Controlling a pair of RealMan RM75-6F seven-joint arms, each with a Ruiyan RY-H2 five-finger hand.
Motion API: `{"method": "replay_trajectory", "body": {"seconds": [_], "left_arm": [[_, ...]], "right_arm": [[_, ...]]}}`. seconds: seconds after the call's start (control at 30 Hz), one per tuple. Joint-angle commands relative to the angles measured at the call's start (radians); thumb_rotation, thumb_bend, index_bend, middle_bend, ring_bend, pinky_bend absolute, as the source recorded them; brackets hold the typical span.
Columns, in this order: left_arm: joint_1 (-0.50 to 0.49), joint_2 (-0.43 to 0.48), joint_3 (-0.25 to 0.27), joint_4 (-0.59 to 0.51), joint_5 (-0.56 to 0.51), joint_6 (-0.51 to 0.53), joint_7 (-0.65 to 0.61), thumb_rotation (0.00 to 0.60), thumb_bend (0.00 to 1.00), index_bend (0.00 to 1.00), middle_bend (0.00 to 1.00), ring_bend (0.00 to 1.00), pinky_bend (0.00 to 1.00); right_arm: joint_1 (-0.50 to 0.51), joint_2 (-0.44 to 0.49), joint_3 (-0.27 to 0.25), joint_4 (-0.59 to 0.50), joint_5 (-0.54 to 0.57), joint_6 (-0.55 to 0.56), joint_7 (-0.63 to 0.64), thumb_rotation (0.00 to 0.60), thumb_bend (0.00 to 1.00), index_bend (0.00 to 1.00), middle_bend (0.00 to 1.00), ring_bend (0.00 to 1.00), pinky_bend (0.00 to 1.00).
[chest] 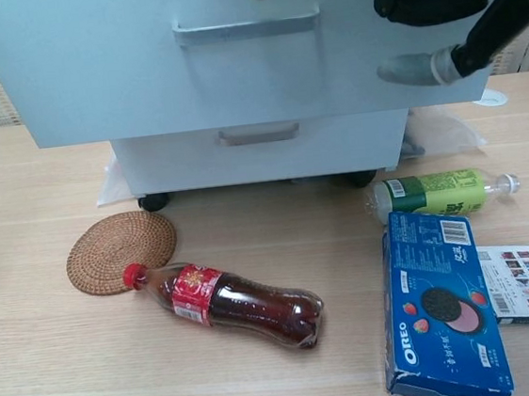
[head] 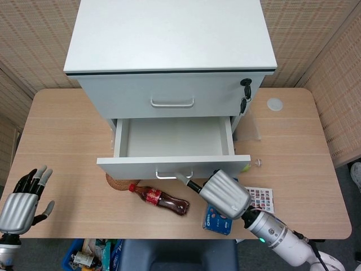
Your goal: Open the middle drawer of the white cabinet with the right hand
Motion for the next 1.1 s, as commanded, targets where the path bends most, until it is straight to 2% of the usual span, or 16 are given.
{"method": "replay_trajectory", "body": {"seconds": [0.03, 0.2, 0.43, 0.63, 0.8, 0.93, 1.1], "left_arm": [[0.0, -0.001, 0.0, 0.0, -0.001, 0.0, -0.001, 0.6, 0.34, 0.02, 0.0, 0.02, 0.13], [0.002, 0.0, 0.001, 0.002, 0.0, 0.001, -0.003, 0.6, 0.34, 0.02, 0.0, 0.02, 0.13], [0.001, 0.0, 0.0, 0.005, -0.001, 0.001, -0.009, 0.6, 0.34, 0.02, 0.0, 0.02, 0.13], [-0.001, 0.002, -0.005, 0.013, -0.006, -0.001, -0.021, 0.6, 0.34, 0.02, 0.0, 0.02, 0.13], [-0.006, 0.002, -0.009, 0.016, -0.009, -0.005, -0.029, 0.6, 0.34, 0.02, 0.0, 0.02, 0.13], [-0.01, -0.003, -0.01, 0.017, -0.007, -0.01, -0.033, 0.6, 0.34, 0.02, 0.0, 0.02, 0.13], [-0.012, -0.009, -0.01, 0.021, -0.01, -0.014, -0.042, 0.6, 0.34, 0.02, 0.0, 0.02, 0.13]], "right_arm": [[0.003, -0.002, 0.007, 0.006, 0.017, -0.01, -0.003, 0.6, 0.33, 0.13, 0.87, 0.89, 0.85], [0.002, -0.003, 0.012, 0.008, 0.024, -0.013, 0.001, 0.6, 0.33, 0.13, 0.87, 0.89, 0.85], [-0.084, 0.059, -0.016, -0.01, -0.116, 0.097, 0.076, 0.6, 0.33, 0.14, 0.85, 0.89, 0.85], [-0.267, 0.174, -0.103, 0.01, -0.3, 0.317, 0.178, 0.6, 0.33, 0.17, 0.83, 0.87, 0.85], [-0.423, 0.25, -0.158, 0.065, -0.378, 0.521, 0.272, 0.6, 0.33, 0.23, 0.83, 0.87, 0.85], [-0.506, 0.26, -0.168, 0.144, -0.325, 0.625, 0.376, 0.6, 0.33, 0.25, 0.83, 0.84, 0.85], [-0.547, 0.209, -0.146, 0.29, -0.148, 0.624, 0.482, 0.6, 0.33, 0.25, 0.75, 0.77, 0.84]]}}
